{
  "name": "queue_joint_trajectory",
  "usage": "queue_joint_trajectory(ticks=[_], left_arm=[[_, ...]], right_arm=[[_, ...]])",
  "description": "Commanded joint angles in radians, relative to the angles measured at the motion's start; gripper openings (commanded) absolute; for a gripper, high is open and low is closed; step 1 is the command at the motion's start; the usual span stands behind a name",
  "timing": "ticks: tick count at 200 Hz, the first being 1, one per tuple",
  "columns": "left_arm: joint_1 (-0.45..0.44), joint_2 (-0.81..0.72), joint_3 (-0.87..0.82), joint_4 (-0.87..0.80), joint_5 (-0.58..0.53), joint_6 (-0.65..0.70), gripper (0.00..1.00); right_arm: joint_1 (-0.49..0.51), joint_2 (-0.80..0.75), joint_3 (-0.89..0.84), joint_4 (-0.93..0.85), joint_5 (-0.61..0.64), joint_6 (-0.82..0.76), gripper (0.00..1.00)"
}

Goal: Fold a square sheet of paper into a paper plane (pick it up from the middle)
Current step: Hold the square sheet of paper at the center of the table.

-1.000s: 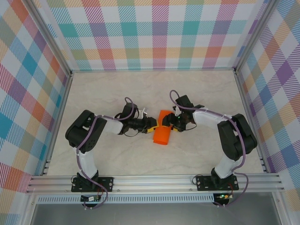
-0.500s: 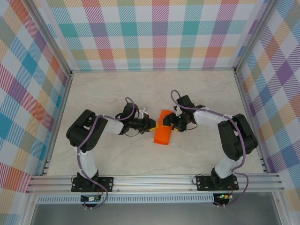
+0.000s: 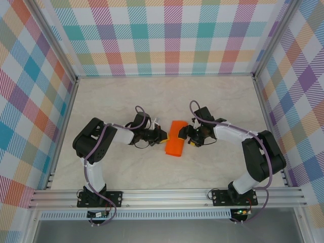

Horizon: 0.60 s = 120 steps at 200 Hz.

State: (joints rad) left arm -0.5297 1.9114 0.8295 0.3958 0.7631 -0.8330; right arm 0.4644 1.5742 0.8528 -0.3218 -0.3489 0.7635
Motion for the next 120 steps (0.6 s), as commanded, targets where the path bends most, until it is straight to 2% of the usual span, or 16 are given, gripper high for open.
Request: queue_joint_trajectory(ticks=[1,120], left_arm=[[-0.019,0.021,0.020,-0.043,-0.027,0.029,0.00],[-0.030,0.031,0.058,-0.078,-0.013,0.049,0.00]], right_arm=[[-0.007,0.011,-0.012,0.061,-0.053,0.055,0.64],[-0.007,0.109,0.052,0.024,-0.027,0.028,0.58]])
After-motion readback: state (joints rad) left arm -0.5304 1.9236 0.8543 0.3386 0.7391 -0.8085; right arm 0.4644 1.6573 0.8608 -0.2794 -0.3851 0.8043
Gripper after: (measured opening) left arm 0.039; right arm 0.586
